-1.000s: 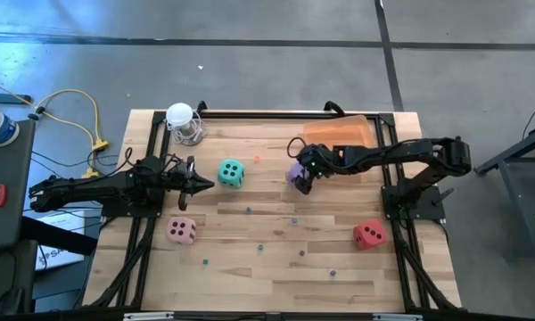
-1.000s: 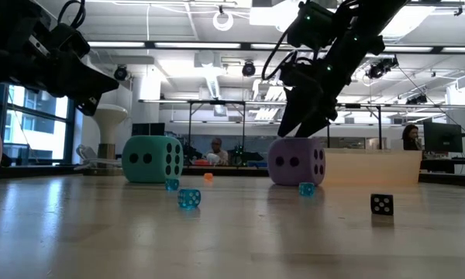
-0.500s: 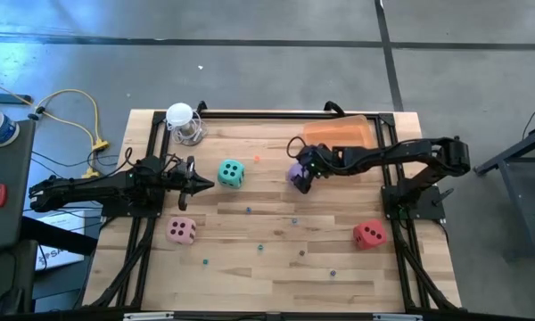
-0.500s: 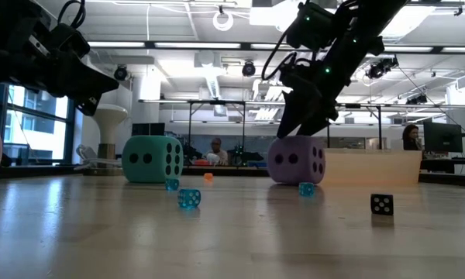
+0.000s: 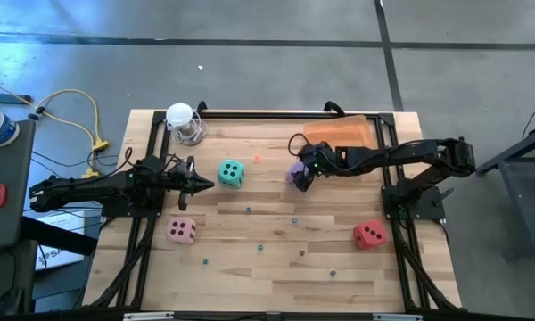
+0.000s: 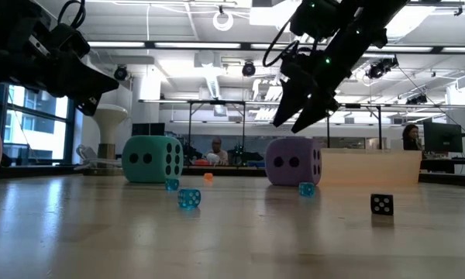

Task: Pick & Place Dice
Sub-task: Put the large purple die into the the orange bin

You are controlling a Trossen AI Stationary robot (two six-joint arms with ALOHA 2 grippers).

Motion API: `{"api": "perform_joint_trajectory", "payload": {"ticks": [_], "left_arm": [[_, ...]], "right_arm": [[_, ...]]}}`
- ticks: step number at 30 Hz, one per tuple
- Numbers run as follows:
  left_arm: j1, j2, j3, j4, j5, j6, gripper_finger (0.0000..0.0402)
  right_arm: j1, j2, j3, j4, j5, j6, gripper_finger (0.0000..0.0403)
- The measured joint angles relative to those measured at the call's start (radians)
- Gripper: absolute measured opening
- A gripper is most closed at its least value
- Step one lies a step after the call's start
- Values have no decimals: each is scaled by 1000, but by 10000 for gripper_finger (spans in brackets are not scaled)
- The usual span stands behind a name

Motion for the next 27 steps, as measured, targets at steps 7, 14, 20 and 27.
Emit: {"api": "perform_joint_trajectory", "payload": {"ticks": [7,14,20,27], "left_arm": [[0,0,0,0,0,0,2],[0,0,0,0,0,0,2],[0,0,0,0,0,0,2],[0,0,0,0,0,0,2]], "right_arm": [[-38,-2,0,-129,-61,71,394],[-33,-2,0,-112,-107,39,394],[-32,-2,1,-100,-115,-32,394],[-20,-2,1,-100,-132,-88,394]]}}
